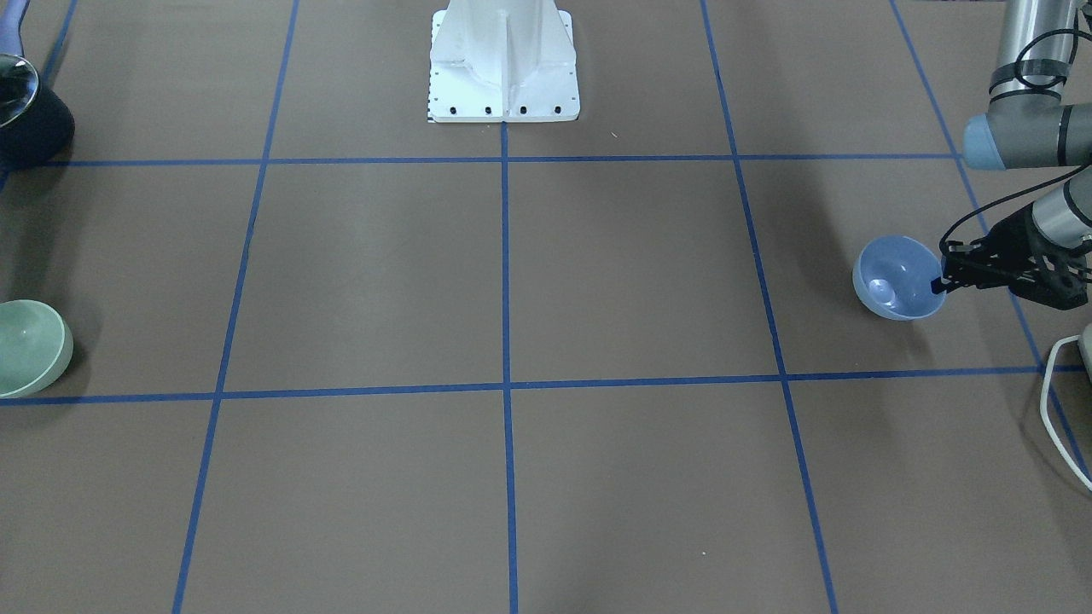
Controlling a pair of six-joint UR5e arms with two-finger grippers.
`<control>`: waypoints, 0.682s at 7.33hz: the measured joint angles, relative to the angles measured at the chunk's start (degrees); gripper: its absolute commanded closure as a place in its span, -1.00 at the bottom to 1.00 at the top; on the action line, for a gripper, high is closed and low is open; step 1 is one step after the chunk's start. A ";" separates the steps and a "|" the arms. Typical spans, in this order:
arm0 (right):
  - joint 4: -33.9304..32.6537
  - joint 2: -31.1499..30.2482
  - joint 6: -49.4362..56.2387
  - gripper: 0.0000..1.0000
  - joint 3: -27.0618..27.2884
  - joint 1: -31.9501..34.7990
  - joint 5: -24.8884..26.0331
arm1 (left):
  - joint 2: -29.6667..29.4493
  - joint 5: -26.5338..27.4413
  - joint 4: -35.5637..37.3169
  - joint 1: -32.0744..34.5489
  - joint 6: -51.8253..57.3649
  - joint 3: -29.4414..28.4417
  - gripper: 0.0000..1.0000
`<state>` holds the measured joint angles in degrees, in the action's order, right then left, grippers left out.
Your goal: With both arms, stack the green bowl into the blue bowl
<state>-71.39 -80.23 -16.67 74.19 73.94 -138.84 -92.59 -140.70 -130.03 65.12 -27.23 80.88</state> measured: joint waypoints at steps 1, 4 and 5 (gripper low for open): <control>-1.49 1.54 0.05 1.00 0.17 -0.02 -0.57 | -1.20 -1.20 0.39 0.00 -1.69 0.57 1.00; -3.15 6.86 -0.20 1.00 1.07 -1.63 -0.57 | -8.09 -3.91 5.43 -2.94 -10.69 5.92 1.00; -4.25 8.68 -1.24 1.00 1.33 -2.92 -0.68 | -11.17 -3.70 6.47 -6.04 -14.68 7.19 1.00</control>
<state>-75.63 -71.55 -17.92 75.52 71.02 -139.52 -103.76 -144.41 -123.56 59.08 -41.91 88.07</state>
